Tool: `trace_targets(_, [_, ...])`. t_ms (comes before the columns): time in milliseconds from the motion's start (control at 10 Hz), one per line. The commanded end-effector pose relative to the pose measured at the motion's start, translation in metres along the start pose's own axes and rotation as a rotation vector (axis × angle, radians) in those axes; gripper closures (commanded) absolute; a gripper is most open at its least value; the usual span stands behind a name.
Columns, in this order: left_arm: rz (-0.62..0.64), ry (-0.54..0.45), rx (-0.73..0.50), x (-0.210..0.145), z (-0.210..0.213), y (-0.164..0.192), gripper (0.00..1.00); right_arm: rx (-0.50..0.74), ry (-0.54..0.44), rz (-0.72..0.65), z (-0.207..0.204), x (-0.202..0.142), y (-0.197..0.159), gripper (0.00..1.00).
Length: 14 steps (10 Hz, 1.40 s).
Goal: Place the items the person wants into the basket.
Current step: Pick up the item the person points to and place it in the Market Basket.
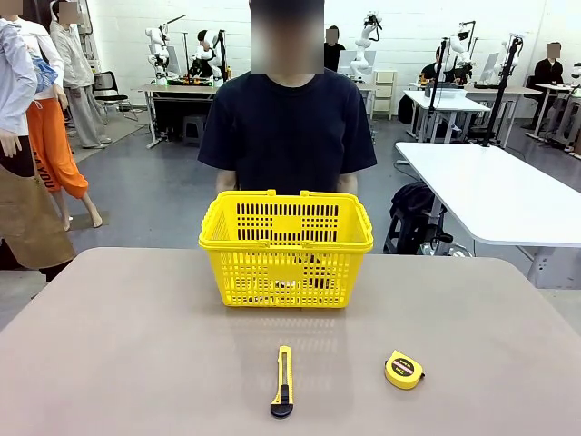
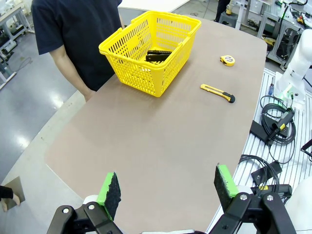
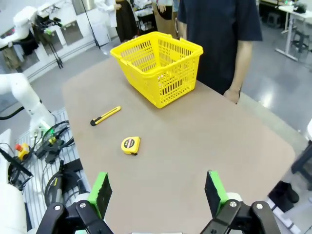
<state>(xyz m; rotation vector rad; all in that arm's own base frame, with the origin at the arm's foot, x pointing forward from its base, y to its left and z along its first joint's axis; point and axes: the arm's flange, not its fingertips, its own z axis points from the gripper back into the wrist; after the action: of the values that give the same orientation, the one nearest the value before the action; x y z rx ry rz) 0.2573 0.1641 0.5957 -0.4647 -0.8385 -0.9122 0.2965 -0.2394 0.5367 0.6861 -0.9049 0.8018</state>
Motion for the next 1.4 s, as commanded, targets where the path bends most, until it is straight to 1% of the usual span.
trace_targets(0, [0.002,0.005,0.002,0.001,0.0,0.001,0.0,-0.094,-0.041,-0.093,-0.001,0.008,0.006,0.0])
trace_targets(100, [0.002,0.005,0.002,0.001,0.0,0.001,0.0,-0.134,-0.04,-0.134,-0.004,0.012,0.011,0.0])
trace_targets(400, [0.002,0.005,0.002,0.001,0.0,0.001,0.0,-0.153,-0.036,-0.101,-0.017,0.026,0.028,0.0])
trace_targets(500, [0.002,0.005,0.002,0.001,0.0,0.001,0.0,-0.124,-0.018,-0.103,0.004,0.017,0.009,0.0])
trace_targets(1300, [0.002,0.005,0.002,0.001,0.0,0.001,0.0,-0.124,-0.018,-0.103,0.004,0.017,0.009,0.0])
